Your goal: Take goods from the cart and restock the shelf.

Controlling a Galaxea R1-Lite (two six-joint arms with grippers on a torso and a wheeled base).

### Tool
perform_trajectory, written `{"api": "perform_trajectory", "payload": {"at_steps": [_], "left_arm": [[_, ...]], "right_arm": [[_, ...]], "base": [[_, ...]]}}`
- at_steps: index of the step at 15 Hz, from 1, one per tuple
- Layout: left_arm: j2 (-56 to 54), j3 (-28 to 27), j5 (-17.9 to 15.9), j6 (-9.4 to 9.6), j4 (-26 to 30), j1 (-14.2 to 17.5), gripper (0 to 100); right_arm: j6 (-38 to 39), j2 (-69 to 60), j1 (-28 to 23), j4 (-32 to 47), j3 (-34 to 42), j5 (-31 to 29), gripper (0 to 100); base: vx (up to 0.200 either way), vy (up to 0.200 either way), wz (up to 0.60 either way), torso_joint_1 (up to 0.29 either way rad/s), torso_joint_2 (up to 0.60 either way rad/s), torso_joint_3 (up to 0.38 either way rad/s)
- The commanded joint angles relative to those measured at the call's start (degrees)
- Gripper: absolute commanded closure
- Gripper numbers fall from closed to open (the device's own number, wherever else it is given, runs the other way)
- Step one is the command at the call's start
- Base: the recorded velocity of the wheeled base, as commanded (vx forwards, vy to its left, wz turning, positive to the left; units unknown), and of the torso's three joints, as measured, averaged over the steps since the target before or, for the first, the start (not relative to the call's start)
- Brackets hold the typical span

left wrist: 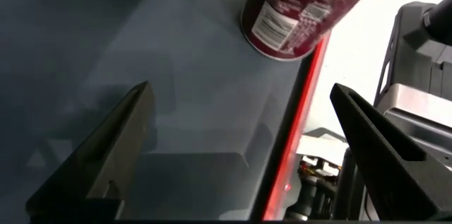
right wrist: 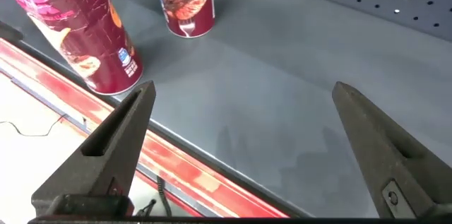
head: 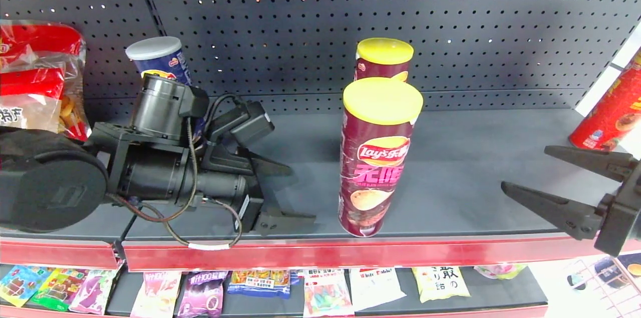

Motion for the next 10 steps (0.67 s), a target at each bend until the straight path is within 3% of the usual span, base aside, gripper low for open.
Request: {"api": "perform_trajectory", "payload": {"at_steps": [1,10], "left_arm": [[2.5,-1.3,0.1,0.04,0.0,-1.0,0],[6.0,-5.4,0.3,-0.05,0.0,-2.3,0]], "right_arm": [[0.0,-0.1,-0.3,0.0,0.0,0.0,0],[0.4,-0.2,-0.9,-0.1,-0.2,0.0,0]], "base": [[0.000,0.000,0.00,0.000,0.00,0.000],[0.000,0.000,0.00,0.000,0.00,0.000]]}}
